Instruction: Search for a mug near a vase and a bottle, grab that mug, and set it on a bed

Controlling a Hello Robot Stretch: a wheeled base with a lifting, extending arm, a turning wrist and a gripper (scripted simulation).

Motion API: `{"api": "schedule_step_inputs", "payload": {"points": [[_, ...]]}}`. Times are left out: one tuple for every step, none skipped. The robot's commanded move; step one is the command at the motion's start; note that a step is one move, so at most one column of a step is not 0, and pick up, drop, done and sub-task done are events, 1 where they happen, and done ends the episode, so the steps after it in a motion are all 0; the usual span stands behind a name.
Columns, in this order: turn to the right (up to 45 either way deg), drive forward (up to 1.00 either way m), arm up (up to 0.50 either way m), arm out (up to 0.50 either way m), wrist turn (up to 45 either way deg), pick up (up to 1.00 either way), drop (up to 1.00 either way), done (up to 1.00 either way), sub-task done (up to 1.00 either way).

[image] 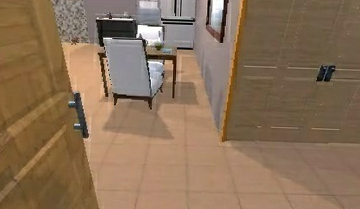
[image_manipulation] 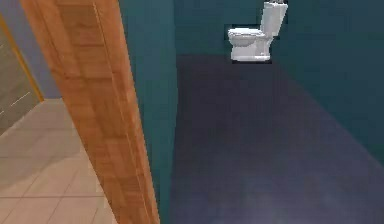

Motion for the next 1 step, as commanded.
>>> {"api": "schedule_step_inputs", "payload": {"points": [[0.0, 0.30, 0.00, 0.00, 0.0, 0.00, 0.00, 0.00, 0.00]]}}
